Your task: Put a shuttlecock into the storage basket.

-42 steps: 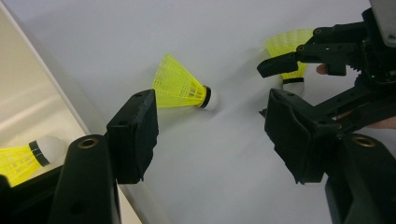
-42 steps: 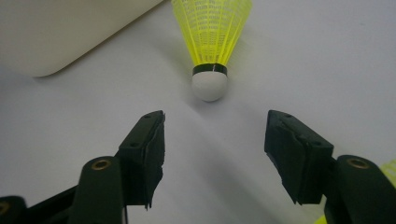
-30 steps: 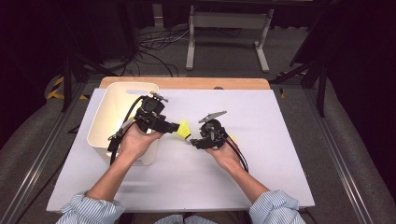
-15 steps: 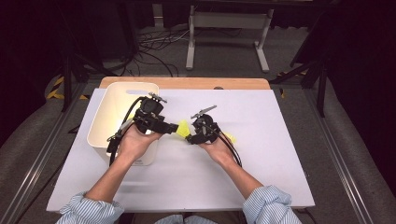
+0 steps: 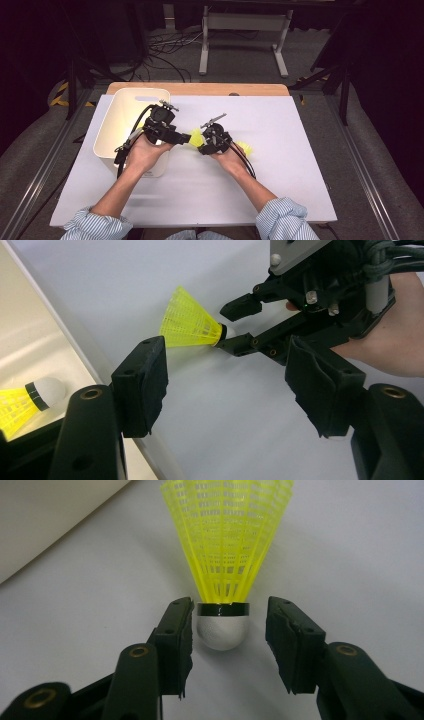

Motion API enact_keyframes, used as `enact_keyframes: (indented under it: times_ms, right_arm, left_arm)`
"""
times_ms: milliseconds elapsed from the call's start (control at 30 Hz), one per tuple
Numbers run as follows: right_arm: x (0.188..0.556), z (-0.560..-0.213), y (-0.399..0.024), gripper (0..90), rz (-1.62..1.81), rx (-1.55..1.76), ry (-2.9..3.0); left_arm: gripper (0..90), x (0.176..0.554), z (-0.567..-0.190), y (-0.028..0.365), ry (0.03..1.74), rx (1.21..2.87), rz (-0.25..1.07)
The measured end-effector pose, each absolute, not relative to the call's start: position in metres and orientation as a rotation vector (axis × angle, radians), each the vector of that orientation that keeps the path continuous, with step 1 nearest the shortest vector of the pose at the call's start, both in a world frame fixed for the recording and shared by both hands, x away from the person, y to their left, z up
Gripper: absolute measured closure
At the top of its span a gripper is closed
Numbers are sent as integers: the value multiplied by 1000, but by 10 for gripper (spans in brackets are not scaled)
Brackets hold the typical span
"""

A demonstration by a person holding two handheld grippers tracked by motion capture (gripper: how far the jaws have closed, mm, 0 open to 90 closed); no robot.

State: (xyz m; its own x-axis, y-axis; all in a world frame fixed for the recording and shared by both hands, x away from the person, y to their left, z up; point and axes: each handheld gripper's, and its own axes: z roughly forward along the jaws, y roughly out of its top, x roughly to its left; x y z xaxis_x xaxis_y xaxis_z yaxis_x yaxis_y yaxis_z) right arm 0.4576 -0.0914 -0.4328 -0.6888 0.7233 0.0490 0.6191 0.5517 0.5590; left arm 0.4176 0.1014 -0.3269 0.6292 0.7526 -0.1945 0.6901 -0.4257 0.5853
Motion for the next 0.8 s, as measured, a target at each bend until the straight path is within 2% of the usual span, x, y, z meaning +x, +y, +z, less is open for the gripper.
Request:
enact_keyframes:
  times_ms: [267, 467, 800]
  right_arm:
    - [459, -436, -88, 563, 813, 1113, 2606]
    - [459, -438, -86, 631, 810, 1119, 2613]
    - [458, -438, -88, 644, 800, 1123, 2618]
  left_arm:
    - [340, 418, -327, 102, 1119, 2212, 126]
    - [340, 417, -327, 103, 1113, 2215, 123]
    - [339, 418, -328, 102, 1117, 2218, 122]
